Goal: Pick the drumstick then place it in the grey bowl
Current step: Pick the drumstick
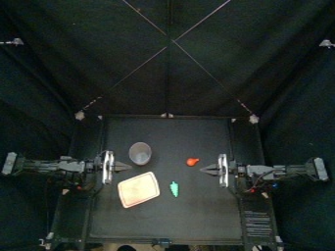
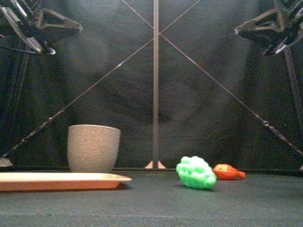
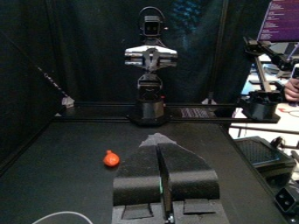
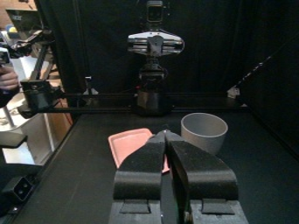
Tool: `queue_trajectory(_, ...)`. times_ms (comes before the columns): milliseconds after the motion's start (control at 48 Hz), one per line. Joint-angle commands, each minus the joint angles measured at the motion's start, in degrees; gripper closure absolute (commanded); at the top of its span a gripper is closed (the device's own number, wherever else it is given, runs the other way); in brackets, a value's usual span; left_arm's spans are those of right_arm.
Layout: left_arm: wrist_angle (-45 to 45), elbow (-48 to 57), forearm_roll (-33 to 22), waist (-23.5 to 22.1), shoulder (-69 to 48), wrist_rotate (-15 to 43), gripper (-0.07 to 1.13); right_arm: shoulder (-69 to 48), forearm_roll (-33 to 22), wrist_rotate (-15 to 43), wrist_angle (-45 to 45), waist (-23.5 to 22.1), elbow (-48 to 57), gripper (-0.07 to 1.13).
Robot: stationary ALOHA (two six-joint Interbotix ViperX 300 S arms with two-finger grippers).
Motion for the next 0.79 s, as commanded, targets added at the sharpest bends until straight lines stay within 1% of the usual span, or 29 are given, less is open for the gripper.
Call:
queue_trajectory(21, -0.18, -1.49, -0.09, 1.05, 0.79, 0.26, 1.00, 1.85, 0.26, 0.09, 0.53, -2.81, -0.09, 1.04)
queue_trajectory(146, 0.09, -0.88, 0.00, 2.29, 0.79, 0.35, 1.01, 5.36, -0.18, 0.00, 7.47, -8.61, -0.88, 1.03)
queue_trajectory(229, 0.35, -0.26, 0.00, 3.96, 0.79, 0.44, 1.01, 8.35, -1.32, -0.35, 14.85, -12.57, -2.29, 1.03)
queue_trajectory(292, 0.62, 0.09, -0.09, 4.92, 0.79, 0.35, 1.01, 11.16, -3.43, -0.35, 21.97, -15.47, -3.69, 1.03)
queue_trajectory(333, 0.70, 0.44, -0.09, 5.45, 0.79, 0.35, 1.01, 12.92, -4.83, -0.53, 25.84, -16.61, -4.39, 1.03)
queue_trajectory(438, 0.70, 0.97, -0.09, 6.06, 0.79, 0.35, 1.01, 17.67, -8.44, -0.62, 32.87, -17.75, -5.62, 1.03)
queue_trajectory(562, 0.70, 1.14, 0.00, 6.15, 0.79, 0.35, 1.01, 23.20, -11.78, -0.70, 34.63, -17.31, -6.33, 1.00)
queue_trajectory(646, 0.70, 1.14, 0.00, 6.15, 0.79, 0.44, 1.01, 26.19, -13.36, -0.70, 34.45, -16.79, -7.03, 0.89)
queue_trajectory(729, 0.70, 1.14, 0.00, 6.15, 0.79, 0.44, 1.01, 28.65, -14.06, -0.26, 33.75, -16.61, -7.82, 0.67)
queue_trajectory(792, 0.70, 1.14, 0.00, 6.15, 0.79, 0.44, 1.01, 29.88, -14.41, 0.00, 32.78, -16.79, -8.17, 0.47)
